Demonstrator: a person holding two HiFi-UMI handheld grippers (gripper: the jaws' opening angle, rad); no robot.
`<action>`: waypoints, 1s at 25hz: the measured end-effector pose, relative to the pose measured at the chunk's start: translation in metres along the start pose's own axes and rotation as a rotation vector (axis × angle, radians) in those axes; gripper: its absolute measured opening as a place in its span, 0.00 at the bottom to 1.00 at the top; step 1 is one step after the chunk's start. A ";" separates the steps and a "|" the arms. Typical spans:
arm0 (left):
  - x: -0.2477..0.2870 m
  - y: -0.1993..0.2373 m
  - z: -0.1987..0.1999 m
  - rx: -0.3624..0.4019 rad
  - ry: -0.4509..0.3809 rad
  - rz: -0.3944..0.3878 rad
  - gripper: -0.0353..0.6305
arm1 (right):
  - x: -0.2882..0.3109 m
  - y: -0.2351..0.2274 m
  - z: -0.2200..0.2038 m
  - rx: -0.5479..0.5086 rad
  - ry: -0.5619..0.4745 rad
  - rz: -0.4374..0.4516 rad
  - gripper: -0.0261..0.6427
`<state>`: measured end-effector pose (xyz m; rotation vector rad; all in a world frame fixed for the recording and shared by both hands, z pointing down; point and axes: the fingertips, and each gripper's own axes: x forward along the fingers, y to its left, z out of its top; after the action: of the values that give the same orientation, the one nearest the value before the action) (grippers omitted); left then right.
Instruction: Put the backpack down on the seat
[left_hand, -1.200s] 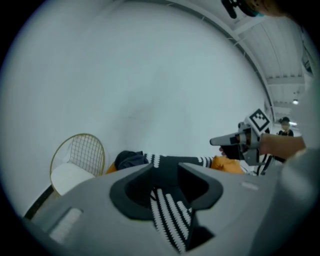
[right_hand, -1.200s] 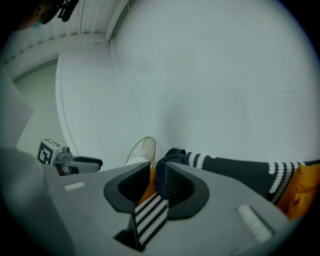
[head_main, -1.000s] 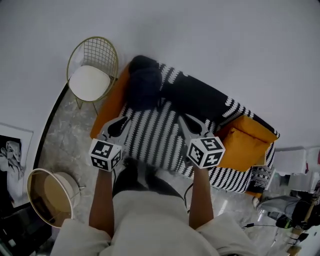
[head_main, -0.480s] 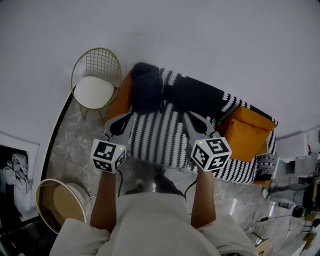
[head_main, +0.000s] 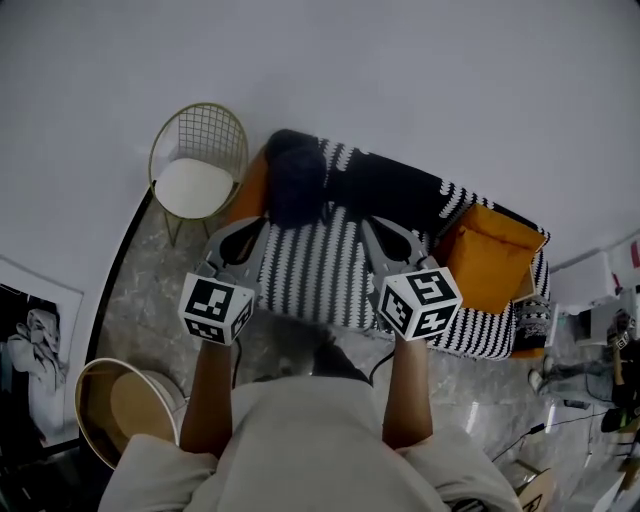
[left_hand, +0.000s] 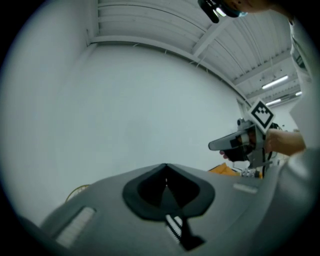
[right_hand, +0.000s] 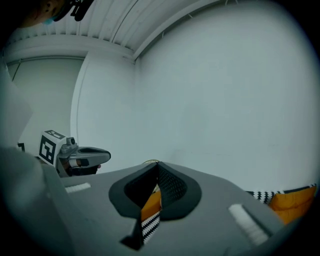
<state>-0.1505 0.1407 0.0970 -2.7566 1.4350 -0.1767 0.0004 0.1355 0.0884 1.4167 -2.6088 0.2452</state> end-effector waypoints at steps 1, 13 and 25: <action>-0.004 -0.003 0.004 0.013 -0.005 -0.006 0.06 | -0.003 0.004 0.002 -0.010 -0.004 0.000 0.05; -0.043 -0.022 0.038 0.120 -0.080 -0.053 0.06 | -0.034 0.042 0.011 -0.084 -0.061 0.007 0.05; -0.045 -0.031 0.041 0.076 -0.080 -0.105 0.06 | -0.046 0.047 0.014 -0.086 -0.081 -0.006 0.05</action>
<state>-0.1460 0.1947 0.0548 -2.7452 1.2406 -0.1192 -0.0151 0.1951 0.0613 1.4341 -2.6441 0.0754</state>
